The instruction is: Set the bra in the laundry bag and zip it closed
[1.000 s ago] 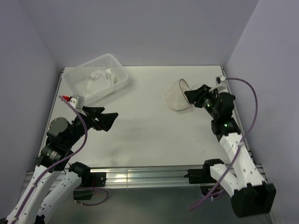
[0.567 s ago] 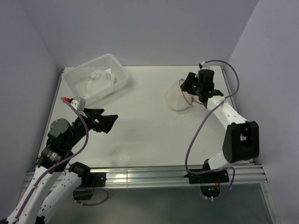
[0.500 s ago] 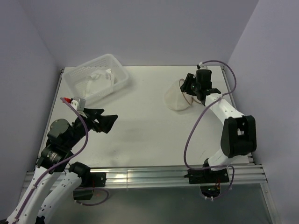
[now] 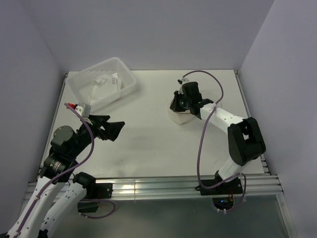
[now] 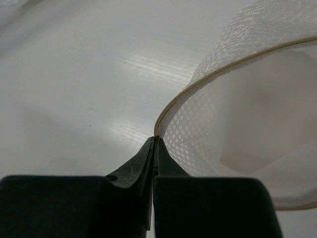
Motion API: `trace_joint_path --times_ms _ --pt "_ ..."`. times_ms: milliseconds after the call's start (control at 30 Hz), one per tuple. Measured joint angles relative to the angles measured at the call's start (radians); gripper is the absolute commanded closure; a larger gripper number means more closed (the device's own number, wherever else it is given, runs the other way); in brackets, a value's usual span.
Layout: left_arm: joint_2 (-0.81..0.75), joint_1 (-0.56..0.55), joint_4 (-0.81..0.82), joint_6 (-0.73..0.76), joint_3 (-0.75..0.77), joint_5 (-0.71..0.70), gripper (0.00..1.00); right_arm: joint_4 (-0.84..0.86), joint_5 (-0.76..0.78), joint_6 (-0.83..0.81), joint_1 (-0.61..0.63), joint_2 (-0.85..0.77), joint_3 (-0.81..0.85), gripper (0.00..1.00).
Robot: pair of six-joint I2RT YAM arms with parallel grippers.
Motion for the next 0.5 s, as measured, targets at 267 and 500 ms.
trace_joint_path --times_ms 267,500 --pt "0.006 0.003 0.001 0.000 0.000 0.000 0.01 0.014 -0.014 0.011 0.083 -0.129 -0.040 1.00" --pt "0.009 0.027 0.001 -0.003 0.000 0.003 0.01 0.121 -0.092 0.090 0.117 -0.174 -0.097 1.00"
